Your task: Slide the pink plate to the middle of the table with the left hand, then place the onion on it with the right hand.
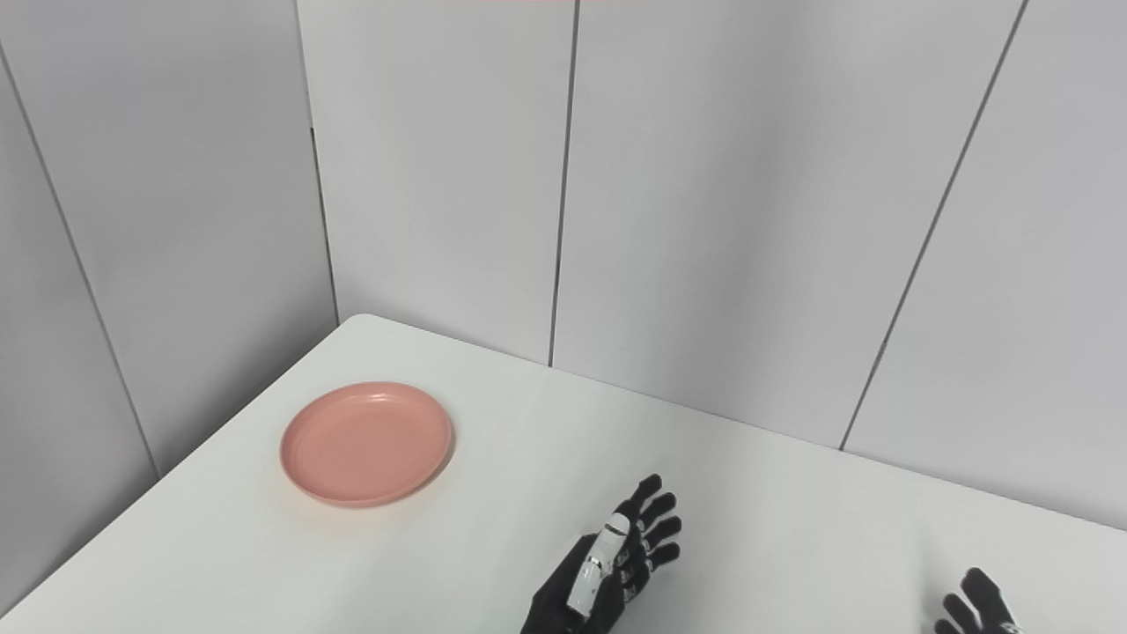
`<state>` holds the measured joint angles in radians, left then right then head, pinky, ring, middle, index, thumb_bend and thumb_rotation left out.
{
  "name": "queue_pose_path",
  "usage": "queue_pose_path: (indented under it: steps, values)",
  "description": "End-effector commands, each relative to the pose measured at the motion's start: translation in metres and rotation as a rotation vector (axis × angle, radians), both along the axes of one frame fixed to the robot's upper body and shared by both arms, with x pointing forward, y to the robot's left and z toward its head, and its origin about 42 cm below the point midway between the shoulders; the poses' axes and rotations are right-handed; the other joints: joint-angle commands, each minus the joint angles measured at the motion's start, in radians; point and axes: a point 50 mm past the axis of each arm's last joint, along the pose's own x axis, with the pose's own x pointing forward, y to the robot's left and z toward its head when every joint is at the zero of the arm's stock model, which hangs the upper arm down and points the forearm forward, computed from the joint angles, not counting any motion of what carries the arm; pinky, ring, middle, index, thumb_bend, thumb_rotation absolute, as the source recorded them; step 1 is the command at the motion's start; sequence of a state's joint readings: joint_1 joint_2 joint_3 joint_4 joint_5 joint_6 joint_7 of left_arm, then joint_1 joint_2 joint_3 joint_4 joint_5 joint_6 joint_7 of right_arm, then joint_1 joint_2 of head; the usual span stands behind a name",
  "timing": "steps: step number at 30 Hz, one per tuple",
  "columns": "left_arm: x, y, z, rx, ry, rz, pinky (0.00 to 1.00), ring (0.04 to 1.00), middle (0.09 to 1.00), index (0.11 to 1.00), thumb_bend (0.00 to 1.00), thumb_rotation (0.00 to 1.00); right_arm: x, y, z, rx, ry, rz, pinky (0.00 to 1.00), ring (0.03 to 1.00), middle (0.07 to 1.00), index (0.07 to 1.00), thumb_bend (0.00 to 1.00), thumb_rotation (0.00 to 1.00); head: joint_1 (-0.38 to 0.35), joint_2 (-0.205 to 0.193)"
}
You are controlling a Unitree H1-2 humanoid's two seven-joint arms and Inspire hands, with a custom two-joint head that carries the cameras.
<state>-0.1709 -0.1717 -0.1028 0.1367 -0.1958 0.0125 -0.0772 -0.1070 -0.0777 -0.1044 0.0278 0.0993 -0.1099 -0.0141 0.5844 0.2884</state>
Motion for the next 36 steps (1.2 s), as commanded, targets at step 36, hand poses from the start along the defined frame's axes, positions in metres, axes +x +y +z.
queue_pose_path:
  steps: [36]
  values:
    - [0.03,0.055,0.086,-0.019,-0.2,0.18,1.0,0.992,1.0,0.99,0.45,1.0,-0.013,-0.008,-0.032,0.012,0.073,-0.011,0.66,0.831,0.859,0.798,0.57,0.87,0.021,-0.019]
